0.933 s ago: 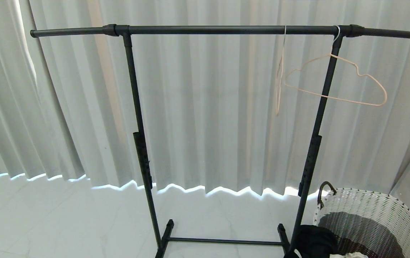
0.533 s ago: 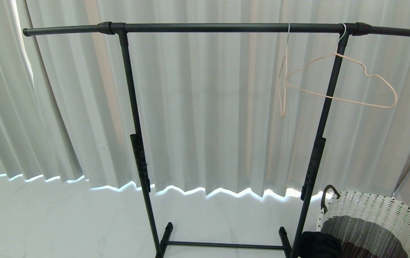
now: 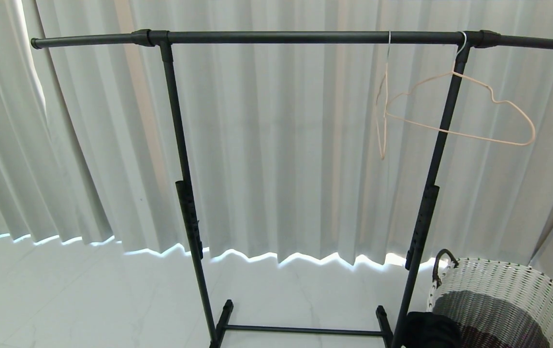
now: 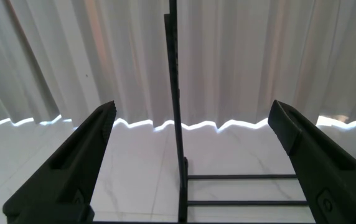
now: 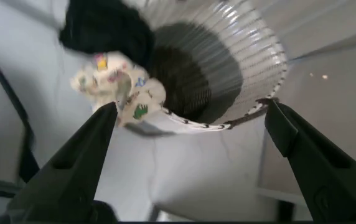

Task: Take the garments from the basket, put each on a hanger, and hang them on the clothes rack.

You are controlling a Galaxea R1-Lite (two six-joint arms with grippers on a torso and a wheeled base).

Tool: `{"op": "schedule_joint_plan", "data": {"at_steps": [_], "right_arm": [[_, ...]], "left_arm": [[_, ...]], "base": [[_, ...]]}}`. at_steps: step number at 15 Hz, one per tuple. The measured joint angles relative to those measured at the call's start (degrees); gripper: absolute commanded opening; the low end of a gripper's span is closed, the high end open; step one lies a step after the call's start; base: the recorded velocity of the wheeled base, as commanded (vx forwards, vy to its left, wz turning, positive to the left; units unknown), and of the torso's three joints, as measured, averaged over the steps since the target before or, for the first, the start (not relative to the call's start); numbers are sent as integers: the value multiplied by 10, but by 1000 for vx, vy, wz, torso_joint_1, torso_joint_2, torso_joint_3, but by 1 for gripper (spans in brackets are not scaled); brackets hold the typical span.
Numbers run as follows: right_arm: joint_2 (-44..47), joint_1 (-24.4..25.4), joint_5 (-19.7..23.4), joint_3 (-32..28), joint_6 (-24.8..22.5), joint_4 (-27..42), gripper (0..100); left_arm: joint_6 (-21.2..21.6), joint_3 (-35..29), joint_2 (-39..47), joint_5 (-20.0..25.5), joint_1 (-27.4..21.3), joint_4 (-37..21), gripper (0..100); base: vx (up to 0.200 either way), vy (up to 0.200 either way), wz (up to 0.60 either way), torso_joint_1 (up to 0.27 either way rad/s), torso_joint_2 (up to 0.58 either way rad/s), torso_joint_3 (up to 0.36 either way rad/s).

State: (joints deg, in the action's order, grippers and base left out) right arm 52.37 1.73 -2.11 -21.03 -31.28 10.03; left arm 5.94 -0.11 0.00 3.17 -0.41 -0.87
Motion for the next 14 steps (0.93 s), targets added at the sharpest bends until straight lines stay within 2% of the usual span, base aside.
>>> {"op": "schedule_joint_plan", "data": {"at_steps": [3,5,9,13,14], "right_arm": [[193,0,-2,35,-92,-142,100],[303,0,-3,56,-129,-223,100],[468,1,-13,73,-162,-349,100],[565,-9,-45,75,-162,-443,100],[584,-14,-50,75,-162,-456,0]], "left_arm": [[0,0,0,0,0,0,100],[0,0,0,0,0,0,100],[-1,0,0,0,0,0,100],[-3,0,0,0,0,0,100],[-3,0,0,0,0,0,100]], "base": [[0,0,0,0,0,0],[0,0,0,0,0,0],[0,0,0,0,0,0],[0,0,0,0,0,0],[0,0,0,0,0,0]]}}
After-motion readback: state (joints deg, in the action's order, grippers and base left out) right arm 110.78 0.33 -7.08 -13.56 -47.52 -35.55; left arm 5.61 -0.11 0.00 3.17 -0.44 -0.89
